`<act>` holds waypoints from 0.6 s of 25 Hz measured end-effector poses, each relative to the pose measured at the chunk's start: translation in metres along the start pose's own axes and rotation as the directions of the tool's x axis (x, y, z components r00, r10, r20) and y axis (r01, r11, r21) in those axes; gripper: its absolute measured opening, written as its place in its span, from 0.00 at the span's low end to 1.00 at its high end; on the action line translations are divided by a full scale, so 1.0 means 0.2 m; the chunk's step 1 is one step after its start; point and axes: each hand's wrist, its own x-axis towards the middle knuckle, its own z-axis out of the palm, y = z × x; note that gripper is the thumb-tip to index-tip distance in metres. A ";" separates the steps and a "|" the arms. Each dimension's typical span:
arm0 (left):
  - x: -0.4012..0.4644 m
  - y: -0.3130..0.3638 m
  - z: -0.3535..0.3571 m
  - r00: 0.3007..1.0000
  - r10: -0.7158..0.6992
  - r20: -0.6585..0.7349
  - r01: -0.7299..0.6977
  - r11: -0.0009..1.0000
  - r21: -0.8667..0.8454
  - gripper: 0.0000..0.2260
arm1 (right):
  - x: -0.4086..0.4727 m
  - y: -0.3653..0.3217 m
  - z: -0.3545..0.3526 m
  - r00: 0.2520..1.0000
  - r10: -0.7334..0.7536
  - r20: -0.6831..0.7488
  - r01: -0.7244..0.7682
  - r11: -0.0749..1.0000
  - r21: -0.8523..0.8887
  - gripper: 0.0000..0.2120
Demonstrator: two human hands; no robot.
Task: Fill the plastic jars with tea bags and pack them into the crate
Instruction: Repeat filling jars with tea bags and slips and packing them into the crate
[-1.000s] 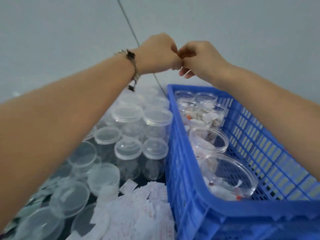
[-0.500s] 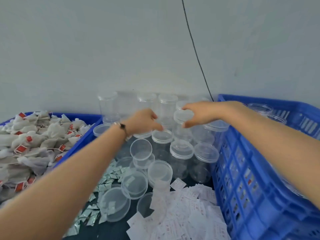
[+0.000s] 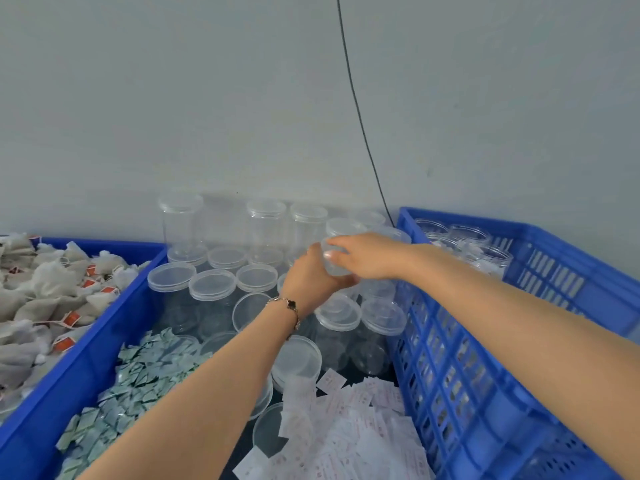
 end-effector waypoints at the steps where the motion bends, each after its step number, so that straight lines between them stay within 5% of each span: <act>1: -0.05 0.00 -0.04 0.999 0.005 -0.037 -0.005 1.000 -0.001 0.38 | -0.03 -0.05 -0.01 0.997 -0.022 -0.080 0.021 1.000 -0.011 0.25; 3: -0.19 -0.03 -0.13 0.994 0.010 -0.105 -0.017 0.998 -0.059 0.38 | -0.10 -0.17 -0.02 0.977 -0.061 -0.205 0.051 0.997 -0.054 0.28; 6: -0.46 -0.10 -0.25 0.984 -0.008 -0.181 -0.024 0.984 -0.175 0.37 | -0.20 -0.37 0.03 0.990 -0.072 -0.121 0.061 0.994 -0.087 0.35; 9: -0.77 -0.21 -0.32 0.969 0.053 -0.243 -0.083 0.990 -0.114 0.39 | -0.35 -0.55 0.16 0.976 -0.164 -0.146 0.124 0.961 -0.248 0.37; 12: -0.97 -0.36 -0.33 0.981 0.138 -0.137 -0.147 0.988 -0.056 0.34 | -0.46 -0.69 0.36 0.942 -0.300 -0.149 0.241 0.916 -0.320 0.31; 15: -1.13 -0.48 -0.31 0.996 -0.052 -0.066 0.045 0.994 -0.098 0.35 | -0.51 -0.75 0.53 0.950 -0.307 -0.062 0.292 0.939 -0.183 0.30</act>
